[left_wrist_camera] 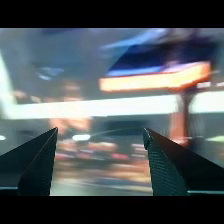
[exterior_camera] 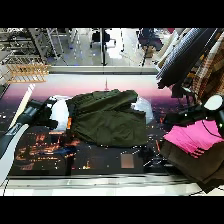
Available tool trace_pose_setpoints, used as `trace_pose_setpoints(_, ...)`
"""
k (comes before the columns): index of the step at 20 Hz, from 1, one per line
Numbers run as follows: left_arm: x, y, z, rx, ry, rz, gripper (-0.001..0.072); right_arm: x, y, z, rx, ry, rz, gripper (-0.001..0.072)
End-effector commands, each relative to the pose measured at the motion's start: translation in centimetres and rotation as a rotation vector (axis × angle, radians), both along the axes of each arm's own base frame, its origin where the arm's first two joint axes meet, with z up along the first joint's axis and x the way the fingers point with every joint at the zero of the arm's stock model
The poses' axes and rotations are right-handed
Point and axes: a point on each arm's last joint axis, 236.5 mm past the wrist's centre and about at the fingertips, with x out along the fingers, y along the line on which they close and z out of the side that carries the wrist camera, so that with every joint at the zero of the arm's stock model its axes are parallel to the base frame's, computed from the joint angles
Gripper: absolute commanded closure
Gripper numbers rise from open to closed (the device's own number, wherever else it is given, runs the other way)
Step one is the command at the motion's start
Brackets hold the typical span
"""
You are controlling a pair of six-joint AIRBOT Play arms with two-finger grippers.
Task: Fold the clothes and pants, and hang the long-sleeved shirts on hangers.
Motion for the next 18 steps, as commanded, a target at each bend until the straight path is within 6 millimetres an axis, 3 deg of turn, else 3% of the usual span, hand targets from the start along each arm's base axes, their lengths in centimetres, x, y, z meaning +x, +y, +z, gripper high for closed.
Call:
trace_pose_setpoints(1, -0.8, -5.6, 1.6, -0.336, -0.032, 0.176, 0.0145, -2.3, 0.3, -3.1, 0.095, 0.047, -0.038, 0.0240)
trace_pose_setpoints(4, -1.8, -12.0, 5.1, -0.595, -0.022, 0.050, 0.0144, -3.6, 1.4, -5.9, 0.150, 0.090, -0.053, 0.0237)
trace_pose_setpoints(5, -2.6, -13.3, 6.1, -0.641, -0.002, 0.007, 0.0145, -3.8, 1.9, -6.6, 0.173, 0.096, -0.060, 0.0237)
trace_pose_setpoints(7, -3.9, -13.8, 6.7, -0.647, 0.013, -0.022, 0.0145, -4.3, 2.6, -8.2, 0.203, 0.102, -0.072, 0.0201)
trace_pose_setpoints(10, -6.2, -14.7, 5.6, -0.691, 0.013, -0.032, 0.0144, -4.6, 2.8, -10.6, 0.222, 0.102, -0.132, 0.0187)
trace_pose_setpoints(13, -6.0, -15.1, 3.2, -0.756, -0.097, 0.098, 0.0142, -3.6, 3.5, -11.7, 0.284, 0.082, -0.209, 0.0131)
trace_pose_setpoints(14, -5.7, -15.2, 2.3, -0.790, -0.112, 0.198, 0.0122, -3.3, 3.9, -12.1, 0.314, 0.095, -0.228, 0.0131)
trace_pose_setpoints(15, -5.5, -15.3, 1.5, -0.809, -0.117, 0.259, 0.0019, -3.0, 4.3, -12.6, 0.349, 0.111, -0.252, 0.0131)
trace_pose_setpoints(18, -5.0, -15.6, -0.3, -0.828, -0.091, 0.339, -0.0011, -1.9, 5.0, -14.4, 0.428, 0.156, -0.325, 0.0141)
